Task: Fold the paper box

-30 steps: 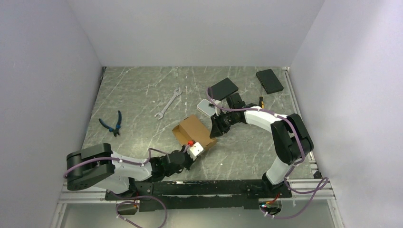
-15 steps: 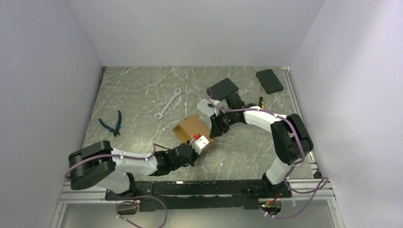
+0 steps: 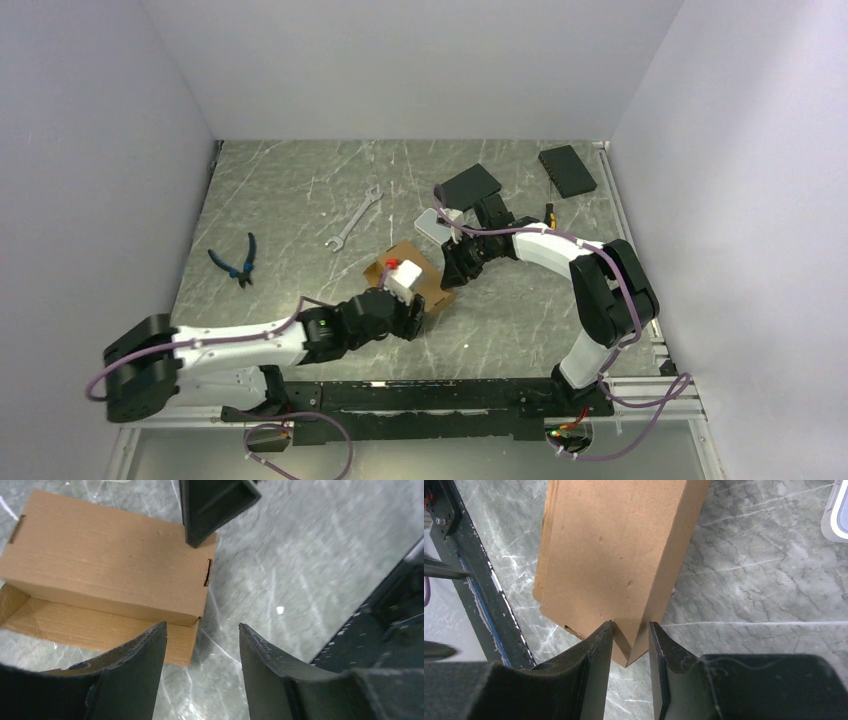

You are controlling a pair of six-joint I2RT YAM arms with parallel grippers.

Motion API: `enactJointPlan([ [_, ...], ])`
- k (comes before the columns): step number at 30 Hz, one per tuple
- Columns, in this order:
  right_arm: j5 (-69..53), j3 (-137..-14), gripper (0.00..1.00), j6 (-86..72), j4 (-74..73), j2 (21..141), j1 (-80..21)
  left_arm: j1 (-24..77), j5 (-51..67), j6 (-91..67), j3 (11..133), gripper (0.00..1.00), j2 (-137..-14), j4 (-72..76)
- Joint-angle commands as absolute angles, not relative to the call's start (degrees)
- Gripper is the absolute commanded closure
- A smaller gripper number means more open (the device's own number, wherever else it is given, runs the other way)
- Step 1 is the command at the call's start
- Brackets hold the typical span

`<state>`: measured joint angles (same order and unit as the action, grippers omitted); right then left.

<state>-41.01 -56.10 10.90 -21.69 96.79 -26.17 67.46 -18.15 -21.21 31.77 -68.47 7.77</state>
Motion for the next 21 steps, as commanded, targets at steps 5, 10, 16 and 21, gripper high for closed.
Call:
enactJointPlan([
  [5,-36.39,-56.69,0.65,12.57,-21.89,98.31,-26.54,64.88,-19.88,-46.5,24.01,0.66,-50.07,-8.9],
  [10,-36.3,-56.73,0.65,12.57,-21.88,98.7,-26.54,62.38,-13.64,-56.67,17.61,1.0,-50.81,-5.23],
  [16,-36.13,-56.6,0.65,12.57,-21.8,98.94,-26.57,61.2,-13.35,-60.27,19.85,1.0,-63.47,0.15],
  [21,-36.29,-56.6,0.65,12.65,-21.8,99.15,-26.76,58.11,-10.3,-59.5,22.09,1.0,-72.52,10.33],
])
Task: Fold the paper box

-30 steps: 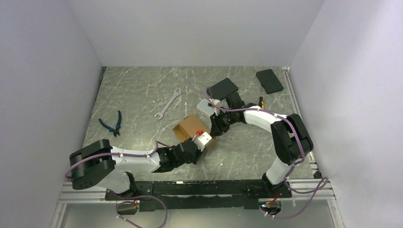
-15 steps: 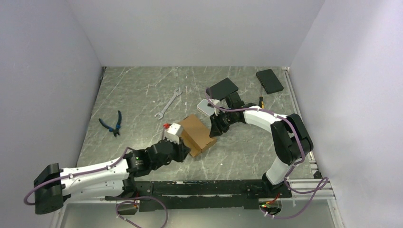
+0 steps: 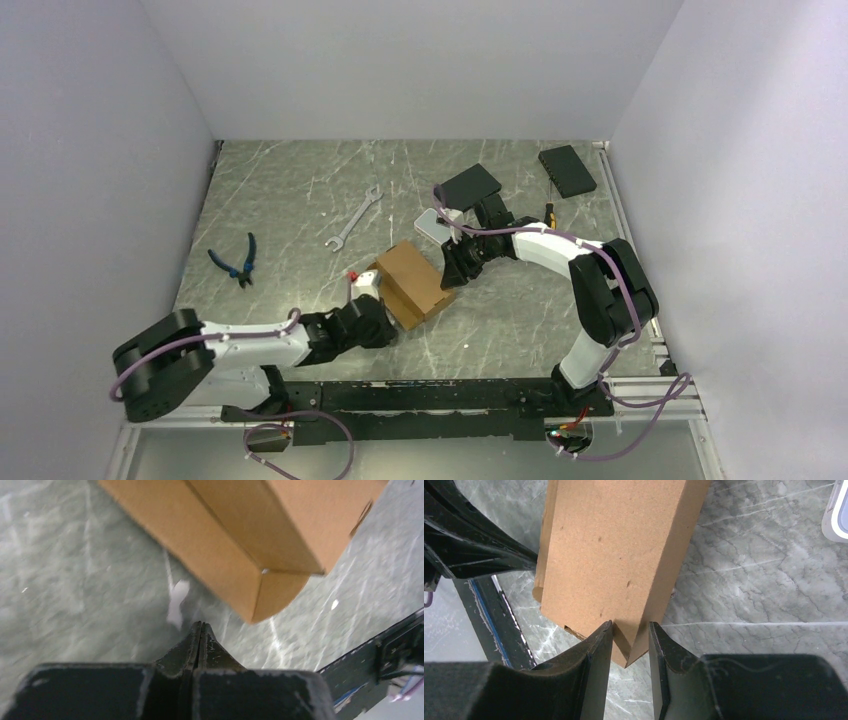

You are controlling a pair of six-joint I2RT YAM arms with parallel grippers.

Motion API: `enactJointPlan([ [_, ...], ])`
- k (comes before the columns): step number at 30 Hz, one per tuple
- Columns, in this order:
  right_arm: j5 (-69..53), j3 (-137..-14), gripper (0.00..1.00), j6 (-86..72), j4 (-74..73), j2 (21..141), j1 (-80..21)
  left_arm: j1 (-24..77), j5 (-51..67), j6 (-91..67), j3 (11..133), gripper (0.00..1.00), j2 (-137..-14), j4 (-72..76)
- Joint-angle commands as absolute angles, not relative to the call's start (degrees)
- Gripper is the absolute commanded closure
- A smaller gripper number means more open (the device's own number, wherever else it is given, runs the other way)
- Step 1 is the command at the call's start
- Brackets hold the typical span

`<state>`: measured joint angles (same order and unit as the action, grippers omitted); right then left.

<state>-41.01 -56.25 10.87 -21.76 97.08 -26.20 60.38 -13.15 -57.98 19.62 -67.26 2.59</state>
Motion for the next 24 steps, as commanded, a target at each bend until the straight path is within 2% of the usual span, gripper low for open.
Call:
enactJointPlan([
  [1,-36.3,-56.6,0.65,12.66,-21.8,99.26,-26.87,57.05,-9.05,-59.16,23.03,1.0,-73.88,11.82],
  [5,-36.06,-56.6,0.66,12.74,-21.97,99.56,-27.48,53.43,-5.01,-55.69,29.35,1.0,-79.03,14.62],
  [12,-35.13,-56.87,0.66,12.88,-22.15,99.85,-27.96,51.63,-3.48,-50.55,42.0,1.0,-83.99,7.97],
  [17,-33.47,-57.03,0.66,12.66,-22.12,100.06,-27.97,51.11,-4.77,-51.12,40.84,1.0,-83.27,3.88],
  [24,-32.53,-57.47,0.66,12.9,-22.58,101.02,-28.02,49.13,-11.55,-52.27,35.17,0.96,-72.04,-11.14],
])
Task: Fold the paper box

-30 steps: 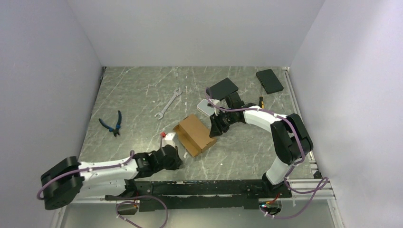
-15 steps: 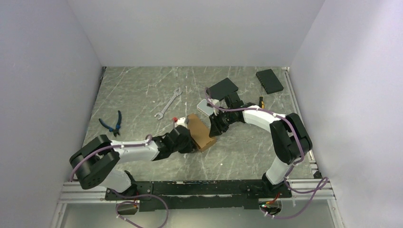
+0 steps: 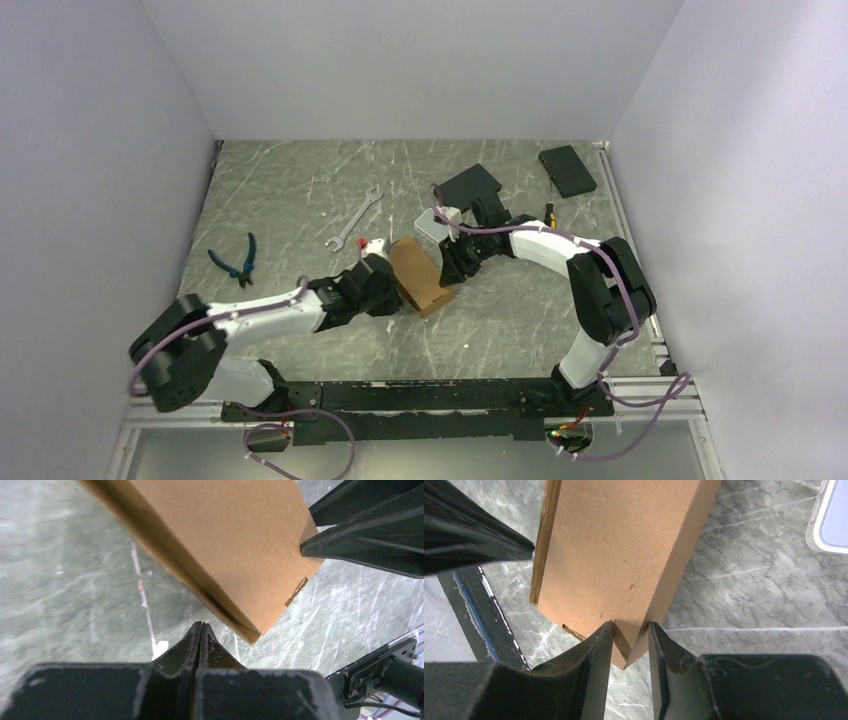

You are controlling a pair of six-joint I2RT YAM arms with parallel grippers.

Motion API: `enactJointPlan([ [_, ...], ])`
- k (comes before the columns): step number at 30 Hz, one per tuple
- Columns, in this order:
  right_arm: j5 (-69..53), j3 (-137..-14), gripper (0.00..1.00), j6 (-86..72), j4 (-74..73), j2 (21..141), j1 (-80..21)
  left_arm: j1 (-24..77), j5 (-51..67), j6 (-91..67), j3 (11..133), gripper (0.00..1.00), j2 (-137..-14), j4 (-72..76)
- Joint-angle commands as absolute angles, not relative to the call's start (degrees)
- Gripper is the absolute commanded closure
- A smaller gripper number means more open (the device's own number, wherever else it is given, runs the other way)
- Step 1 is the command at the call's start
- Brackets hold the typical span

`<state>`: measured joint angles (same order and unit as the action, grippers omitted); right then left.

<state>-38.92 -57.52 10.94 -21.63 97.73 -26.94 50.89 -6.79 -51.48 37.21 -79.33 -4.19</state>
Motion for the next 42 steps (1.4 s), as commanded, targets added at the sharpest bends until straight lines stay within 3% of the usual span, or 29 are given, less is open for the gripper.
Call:
enactJointPlan([
  [1,-32.55,-57.48,0.66,12.92,-22.65,101.17,-28.02,48.26,-12.28,-52.54,34.37,0.95,-70.64,-13.09],
  [5,-32.52,-57.49,0.66,13.01,-22.6,101.28,-28.04,42.64,-12.7,-52.11,30.62,0.89,-66.64,-16.58],
  [11,-32.87,-57.56,0.66,13.27,-22.76,101.82,-27.99,30.82,-5.94,-48.66,31.07,0.98,-71.16,-11.46],
  [20,-32.66,-57.66,0.66,13.51,-22.96,101.94,-28.34,25.4,3.73,-45.12,51.0,1.0,-95.82,-6.76],
  [26,-32.03,-57.83,0.66,13.71,-23.15,101.81,-28.41,25.92,11.75,-47.08,67.02,1.0,-104.98,-9.39],
  [31,-31.2,-57.94,0.66,13.63,-23.14,101.56,-28.4,26.89,7.95,-46.34,68.27,1.0,-103.22,-13.8],
  [42,-29.97,-58.1,0.63,13.45,-22.85,101.63,-28.48,26.73,-4.91,-43.03,57.1,1.0,-91.2,-23.02],
])
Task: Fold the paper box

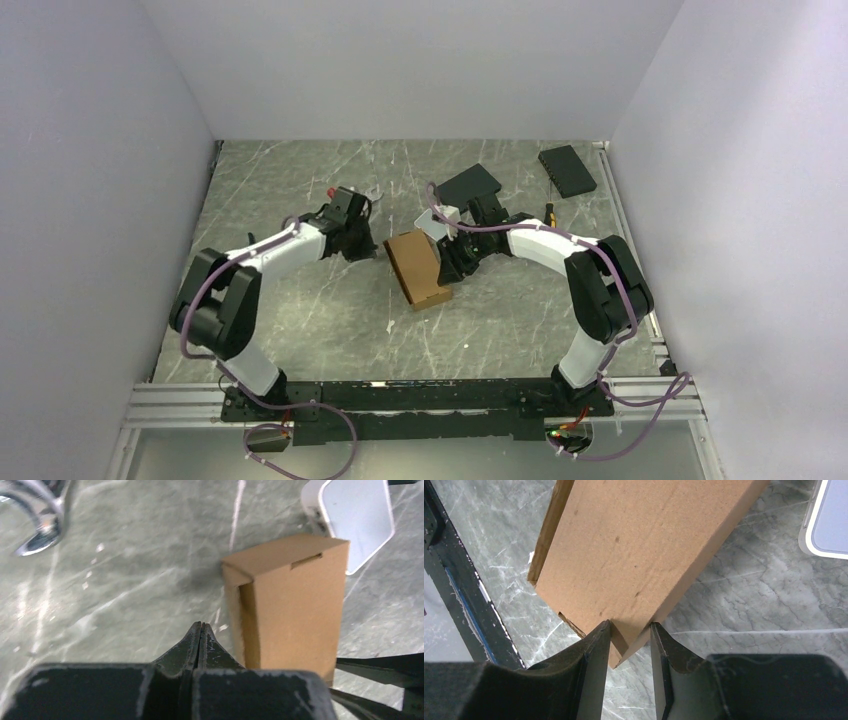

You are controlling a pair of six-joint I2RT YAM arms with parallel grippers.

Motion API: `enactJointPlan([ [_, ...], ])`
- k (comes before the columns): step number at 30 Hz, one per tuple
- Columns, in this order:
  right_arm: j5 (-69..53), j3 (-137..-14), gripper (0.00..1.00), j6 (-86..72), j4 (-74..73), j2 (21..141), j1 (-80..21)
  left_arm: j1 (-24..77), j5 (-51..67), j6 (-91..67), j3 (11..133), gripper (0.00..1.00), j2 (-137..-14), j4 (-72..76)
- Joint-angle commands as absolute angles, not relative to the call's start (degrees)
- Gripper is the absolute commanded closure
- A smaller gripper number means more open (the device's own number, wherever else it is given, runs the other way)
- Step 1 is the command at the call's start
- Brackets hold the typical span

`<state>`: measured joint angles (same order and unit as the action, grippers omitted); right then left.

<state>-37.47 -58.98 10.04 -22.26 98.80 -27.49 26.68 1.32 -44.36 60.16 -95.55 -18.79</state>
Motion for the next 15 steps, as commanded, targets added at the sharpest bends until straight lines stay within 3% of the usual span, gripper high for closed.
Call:
enactJointPlan([
  [1,-30.08,-58.1,0.63,13.45,-22.85,101.72,-28.48,26.64,-5.74,-43.41,56.57,1.0,-91.26,-23.92],
  [6,-29.97,-58.1,0.63,13.53,-22.85,101.73,-28.56,26.53,-7.78,-45.13,60.86,1.0,-97.22,-31.13],
  [10,-30.07,-58.18,0.64,13.7,-23.02,101.95,-28.79,26.6,-5.14,-43.42,65.8,1.0,-102.45,-27.86],
  [15,-30.29,-58.25,0.64,14.04,-23.26,102.06,-29.12,28.56,5.1,-38.41,81.69,1.0,-113.03,-26.55],
])
